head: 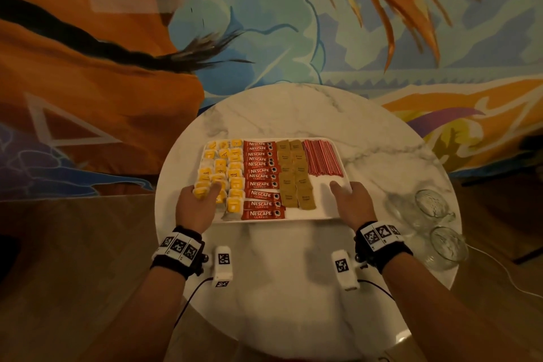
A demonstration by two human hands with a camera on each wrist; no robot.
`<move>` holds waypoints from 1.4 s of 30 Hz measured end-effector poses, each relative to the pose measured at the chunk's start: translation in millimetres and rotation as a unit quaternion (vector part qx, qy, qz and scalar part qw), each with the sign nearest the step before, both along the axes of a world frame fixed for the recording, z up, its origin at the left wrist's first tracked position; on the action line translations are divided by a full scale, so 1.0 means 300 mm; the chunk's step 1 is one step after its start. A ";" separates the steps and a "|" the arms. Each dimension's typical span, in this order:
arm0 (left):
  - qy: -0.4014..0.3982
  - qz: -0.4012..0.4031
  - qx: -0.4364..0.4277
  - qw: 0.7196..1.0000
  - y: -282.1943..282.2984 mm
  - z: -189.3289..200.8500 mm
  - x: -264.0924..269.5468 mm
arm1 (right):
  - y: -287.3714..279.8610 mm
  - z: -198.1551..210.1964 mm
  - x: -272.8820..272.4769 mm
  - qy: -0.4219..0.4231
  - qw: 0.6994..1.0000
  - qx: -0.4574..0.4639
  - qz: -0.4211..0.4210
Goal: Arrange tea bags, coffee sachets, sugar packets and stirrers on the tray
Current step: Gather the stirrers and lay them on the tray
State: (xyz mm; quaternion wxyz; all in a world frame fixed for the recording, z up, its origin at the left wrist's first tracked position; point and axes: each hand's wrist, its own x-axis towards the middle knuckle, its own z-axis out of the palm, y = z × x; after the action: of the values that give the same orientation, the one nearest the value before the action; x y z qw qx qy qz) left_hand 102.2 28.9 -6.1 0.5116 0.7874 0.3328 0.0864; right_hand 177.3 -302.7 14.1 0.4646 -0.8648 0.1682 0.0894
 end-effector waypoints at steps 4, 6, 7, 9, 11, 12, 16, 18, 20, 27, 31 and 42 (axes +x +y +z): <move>-0.032 0.008 -0.002 0.999 -0.014 0.010 0.002 | -0.020 0.023 0.000 -0.028 1.000 0.010 0.007; -0.041 0.010 0.007 0.999 -0.022 0.020 0.012 | -0.034 0.041 0.012 -0.048 0.999 0.018 0.014; -0.046 0.008 0.010 0.999 -0.026 0.025 0.019 | -0.043 0.051 0.020 -0.057 0.998 0.022 0.018; -0.053 0.007 0.020 0.998 -0.032 0.039 0.036 | -0.061 0.072 0.039 -0.072 0.996 0.032 0.036; -0.060 0.006 0.032 0.998 -0.037 0.062 0.053 | -0.079 0.103 0.063 -0.085 0.993 0.036 0.067; -0.069 -0.005 0.042 0.997 -0.045 0.086 0.061 | -0.089 0.121 0.076 -0.092 0.992 0.037 0.083; -0.112 -0.114 0.074 0.984 -0.083 0.195 0.112 | -0.126 0.185 0.147 -0.120 0.984 0.046 0.124; -0.128 -0.167 0.064 0.975 -0.096 0.246 0.136 | -0.139 0.207 0.191 -0.126 0.982 0.046 0.134; -0.152 -0.226 0.050 0.961 -0.102 0.282 0.161 | -0.144 0.227 0.231 -0.131 0.980 0.046 0.144; 0.005 -0.242 0.166 0.956 0.095 0.105 0.291 | -0.165 0.198 0.385 -0.084 0.967 0.009 0.240; 0.017 -0.241 0.180 0.953 0.159 0.044 0.375 | -0.152 0.173 0.477 -0.029 0.949 -0.052 0.311; 0.098 -0.247 0.177 0.948 0.228 -0.092 0.526 | -0.044 -0.082 0.709 -0.033 0.932 -0.108 0.343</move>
State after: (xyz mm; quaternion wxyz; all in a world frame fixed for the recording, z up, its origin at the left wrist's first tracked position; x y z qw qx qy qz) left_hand 260.1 97.2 -33.7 0.3340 0.9275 0.1561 -0.0623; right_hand 390.0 -315.7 -10.6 0.3144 -0.9174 -0.1457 0.1959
